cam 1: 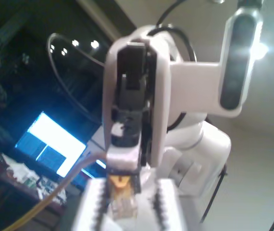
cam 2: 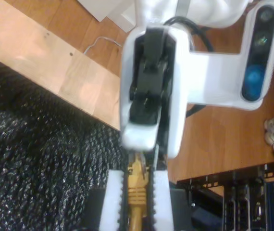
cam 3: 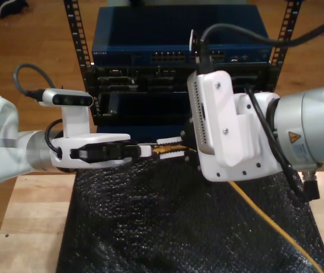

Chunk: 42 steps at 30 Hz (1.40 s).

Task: Grab the cable and plug it in

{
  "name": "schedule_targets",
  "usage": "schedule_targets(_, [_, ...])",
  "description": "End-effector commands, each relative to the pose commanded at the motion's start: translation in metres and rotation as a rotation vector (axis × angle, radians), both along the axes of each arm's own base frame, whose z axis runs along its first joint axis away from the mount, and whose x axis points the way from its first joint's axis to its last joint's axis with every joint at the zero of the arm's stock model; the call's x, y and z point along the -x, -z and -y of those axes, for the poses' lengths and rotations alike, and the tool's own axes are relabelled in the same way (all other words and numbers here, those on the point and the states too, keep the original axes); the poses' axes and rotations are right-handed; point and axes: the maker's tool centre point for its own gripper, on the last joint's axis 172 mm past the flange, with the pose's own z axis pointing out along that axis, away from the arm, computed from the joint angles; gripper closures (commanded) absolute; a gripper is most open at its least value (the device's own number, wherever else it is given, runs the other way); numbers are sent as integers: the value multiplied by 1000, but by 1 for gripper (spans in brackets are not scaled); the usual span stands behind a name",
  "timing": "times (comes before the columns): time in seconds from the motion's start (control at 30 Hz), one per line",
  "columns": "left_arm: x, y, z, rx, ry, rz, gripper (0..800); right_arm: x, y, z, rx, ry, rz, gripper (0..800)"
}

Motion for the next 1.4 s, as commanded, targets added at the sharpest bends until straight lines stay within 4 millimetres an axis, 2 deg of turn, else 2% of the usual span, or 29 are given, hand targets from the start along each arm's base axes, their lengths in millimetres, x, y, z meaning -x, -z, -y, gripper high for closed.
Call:
schedule_targets(0.03, [0, 0, 0, 1, 1, 0, 341, 0, 0, 0, 0, 0, 0, 799])
schedule_targets(0.13, [0, 0, 0, -1, 0, 3, 266, 0, 0, 0, 0, 0, 0, 799])
schedule_targets(0.27, [-2, 1, 1, -8, -6, 3, 224, 0, -1, 0, -2, 2, 1, 799])
schedule_targets(0.37, [-3, 2, 1, -9, -7, 3, 134, -1, -3, 0, -4, 4, 1, 799])
schedule_targets(0.5, [-3, 2, 1, -13, -7, 6, 102, -2, -8, 0, -27, 16, -9, 800])
schedule_targets(0.7, [-6, 4, 1, -25, -18, 11, 22, -12, -34, 3, -100, 58, -18, 800])
schedule_targets(0.87, [-13, 12, 4, -56, -45, 16, 14, -24, -58, 15, -127, 97, 2, 800])
schedule_targets(1.0, [-13, 13, 4, -59, -45, 16, 13, -24, -76, 14, -154, 109, -4, 800])
schedule_targets(1.17, [-14, 16, 4, -76, -50, 21, 13, -30, -82, 15, -161, 123, -9, 800])
schedule_targets(1.4, [-19, 15, 2, -114, -82, 60, 6, -48, -91, 28, -173, 180, -15, 800])
